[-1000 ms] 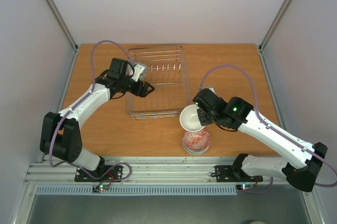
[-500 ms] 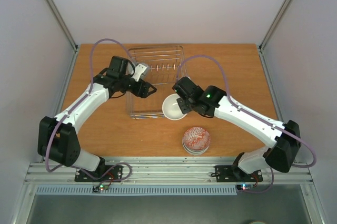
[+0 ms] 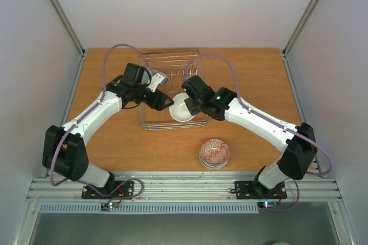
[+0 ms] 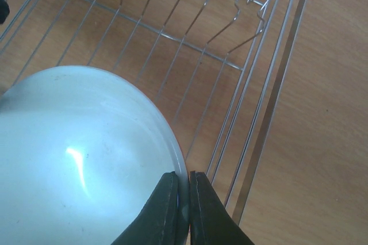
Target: Load the bowls into the dish rack
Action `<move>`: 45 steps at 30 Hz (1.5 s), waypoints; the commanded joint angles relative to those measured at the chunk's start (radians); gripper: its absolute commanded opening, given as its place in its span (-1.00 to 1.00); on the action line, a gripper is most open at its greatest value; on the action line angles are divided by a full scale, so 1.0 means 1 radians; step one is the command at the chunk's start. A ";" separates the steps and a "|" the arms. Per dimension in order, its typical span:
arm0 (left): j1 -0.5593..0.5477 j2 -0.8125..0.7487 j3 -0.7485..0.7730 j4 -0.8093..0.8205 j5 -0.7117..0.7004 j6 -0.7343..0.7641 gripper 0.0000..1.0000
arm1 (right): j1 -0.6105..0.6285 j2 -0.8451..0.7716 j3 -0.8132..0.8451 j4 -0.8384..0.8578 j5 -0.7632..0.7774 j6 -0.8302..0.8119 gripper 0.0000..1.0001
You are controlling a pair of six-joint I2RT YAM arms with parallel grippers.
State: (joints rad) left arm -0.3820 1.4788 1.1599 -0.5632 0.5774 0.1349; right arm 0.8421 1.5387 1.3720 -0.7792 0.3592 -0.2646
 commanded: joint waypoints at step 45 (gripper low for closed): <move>0.012 0.025 -0.004 0.031 0.013 0.051 -0.99 | -0.019 -0.032 0.046 0.223 -0.110 -0.068 0.00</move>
State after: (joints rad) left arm -0.3779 1.5349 1.1629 -0.5495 0.5274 0.1421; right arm 0.8333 1.5658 1.4384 -0.6186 0.2539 -0.3317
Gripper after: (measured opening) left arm 0.047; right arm 0.461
